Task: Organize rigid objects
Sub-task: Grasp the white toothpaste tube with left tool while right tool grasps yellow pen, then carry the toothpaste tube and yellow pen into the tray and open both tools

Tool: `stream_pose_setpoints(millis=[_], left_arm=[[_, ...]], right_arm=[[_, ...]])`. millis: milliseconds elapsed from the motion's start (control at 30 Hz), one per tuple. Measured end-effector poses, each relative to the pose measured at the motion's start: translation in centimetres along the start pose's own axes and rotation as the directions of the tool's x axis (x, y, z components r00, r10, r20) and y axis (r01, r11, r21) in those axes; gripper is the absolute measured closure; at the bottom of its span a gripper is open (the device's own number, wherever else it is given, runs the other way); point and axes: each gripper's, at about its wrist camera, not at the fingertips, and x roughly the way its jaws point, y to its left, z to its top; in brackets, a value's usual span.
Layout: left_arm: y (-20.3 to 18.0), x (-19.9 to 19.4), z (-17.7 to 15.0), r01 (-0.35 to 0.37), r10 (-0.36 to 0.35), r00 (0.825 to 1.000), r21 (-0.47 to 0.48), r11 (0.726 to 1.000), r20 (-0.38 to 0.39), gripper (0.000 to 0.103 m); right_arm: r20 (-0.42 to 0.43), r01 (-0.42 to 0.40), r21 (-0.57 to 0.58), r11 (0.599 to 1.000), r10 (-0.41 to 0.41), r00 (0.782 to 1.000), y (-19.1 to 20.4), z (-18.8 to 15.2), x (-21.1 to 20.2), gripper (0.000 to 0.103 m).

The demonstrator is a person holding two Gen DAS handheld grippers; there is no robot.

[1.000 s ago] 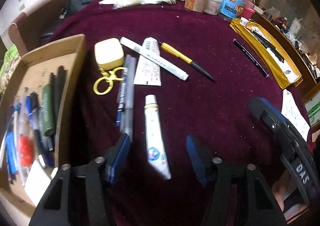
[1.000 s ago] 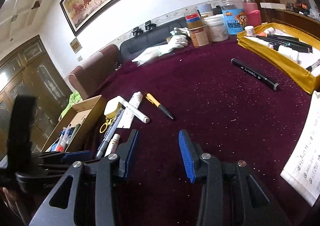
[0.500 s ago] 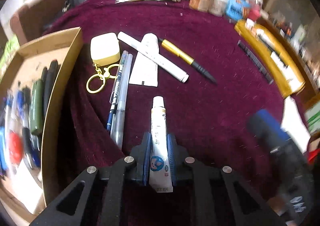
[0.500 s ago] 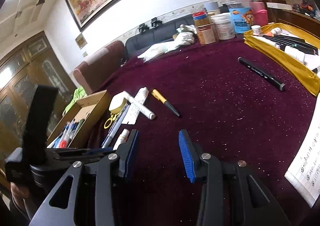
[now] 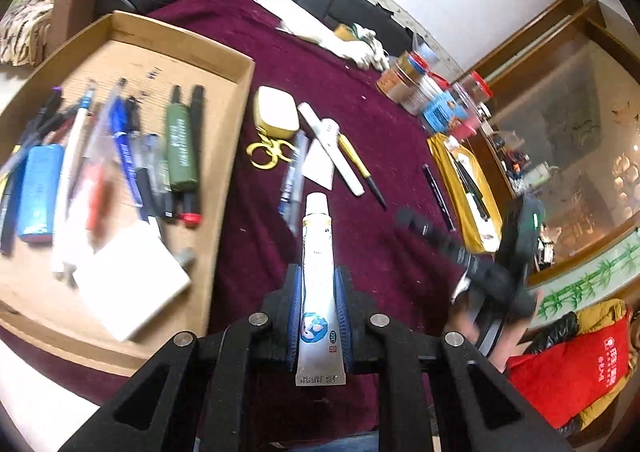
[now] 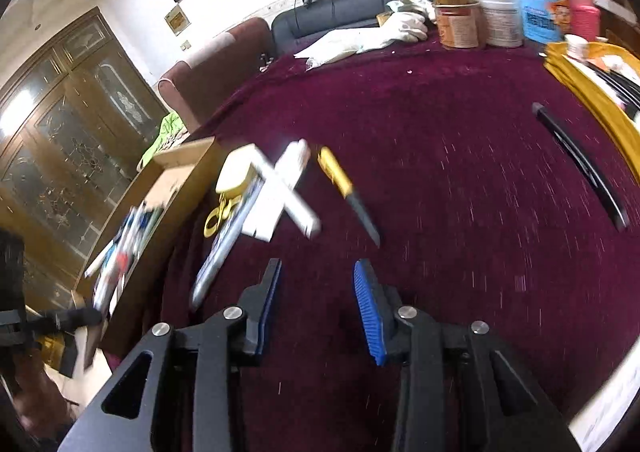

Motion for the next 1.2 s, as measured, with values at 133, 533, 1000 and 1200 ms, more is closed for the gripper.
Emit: stream_pose_setpoints(millis=[133,533,1000,1200], left_arm=[[1.2,-0.5,-0.1,0.013,-0.013,1.0,-0.019,1.0,-0.003,0.087],[1.9,0.2,-0.8,-0.004,0.003,0.999,-0.034,0.999,-0.038,0.087],[-3.5,2.1,-3.2,-0.047,0.054,0.994,0.073,0.996,-0.095,0.087],[-4.7,1.7,-3.7,-0.071,0.079,0.994,0.1,0.992,-0.07,0.087]], right_arm=[[-0.046,0.093,-0.079,0.993,-0.097,0.994,0.5,4.4,3.4,0.075],[-0.084,0.264,-0.189,0.946,-0.283,0.955,1.9,2.7,5.9,0.095],[-0.017,0.183,0.003,0.983,-0.183,0.983,4.2,-6.5,-0.4,0.095],[0.001,0.164,0.001,0.986,-0.164,0.986,4.0,-7.0,-0.9,0.095]])
